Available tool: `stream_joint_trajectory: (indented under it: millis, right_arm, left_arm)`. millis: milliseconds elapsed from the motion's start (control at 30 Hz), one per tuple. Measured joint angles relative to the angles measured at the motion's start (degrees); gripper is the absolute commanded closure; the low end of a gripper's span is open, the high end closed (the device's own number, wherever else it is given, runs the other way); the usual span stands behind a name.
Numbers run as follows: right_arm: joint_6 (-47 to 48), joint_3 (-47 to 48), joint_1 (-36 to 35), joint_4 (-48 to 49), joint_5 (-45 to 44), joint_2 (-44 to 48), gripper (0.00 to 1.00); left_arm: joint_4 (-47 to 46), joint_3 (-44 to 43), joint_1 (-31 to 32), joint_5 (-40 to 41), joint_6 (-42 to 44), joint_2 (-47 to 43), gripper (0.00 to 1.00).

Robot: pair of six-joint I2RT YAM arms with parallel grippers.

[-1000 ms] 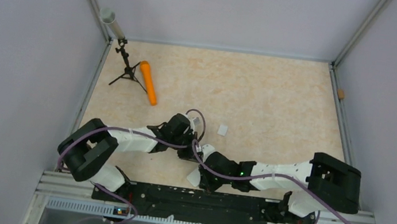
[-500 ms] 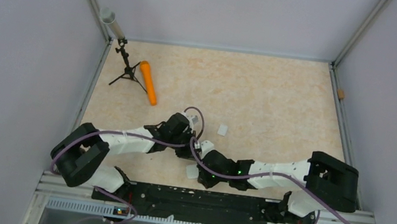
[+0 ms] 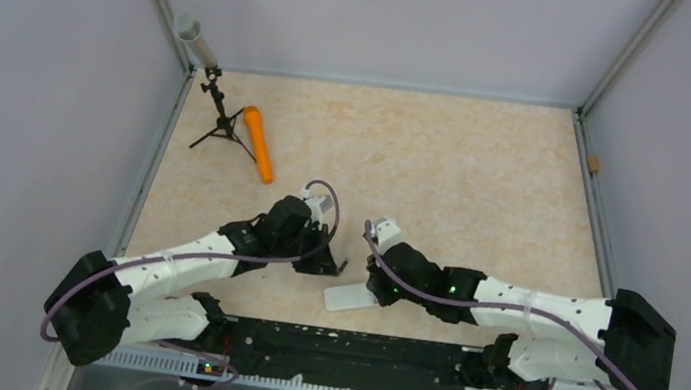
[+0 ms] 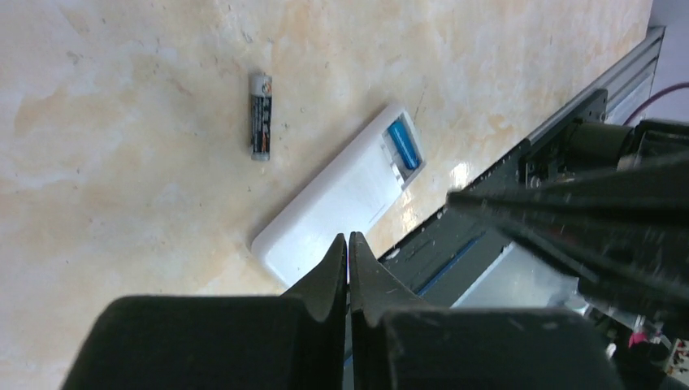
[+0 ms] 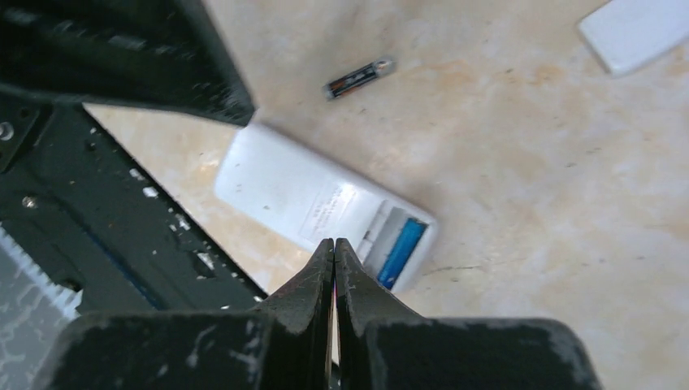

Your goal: Load the batteries into the remote control

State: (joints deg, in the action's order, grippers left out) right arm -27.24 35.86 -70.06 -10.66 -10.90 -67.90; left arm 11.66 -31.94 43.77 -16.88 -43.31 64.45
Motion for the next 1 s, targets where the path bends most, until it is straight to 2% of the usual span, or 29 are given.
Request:
stream_joint_trajectory:
  millis: [167, 400, 667, 1000]
  right_arm:
    - [3.26, 2.58, 4.87, -3.04, 0.28, -0.44, 1.00]
    - [5.86, 7.34, 10.10, -4.02, 3.67, -7.80, 1.00]
    - [6.62, 9.22, 11.91, -3.91, 7.69, -16.39, 1.00]
    - [5.81, 9.27, 13.92, -2.54, 10.58, -19.67, 1.00]
  left_arm:
    - [2.99, 1.57, 0.24, -4.28, 1.84, -3.28, 1.00]
    - [6.93, 1.62, 3.56, -7.80, 4.33, -4.17, 1.00]
    - [9.20, 1.62, 9.33, -7.23, 4.48, 0.55, 1.00]
    - [8.35, 1.62, 12.37, -4.68, 3.78, 6.23, 1.00]
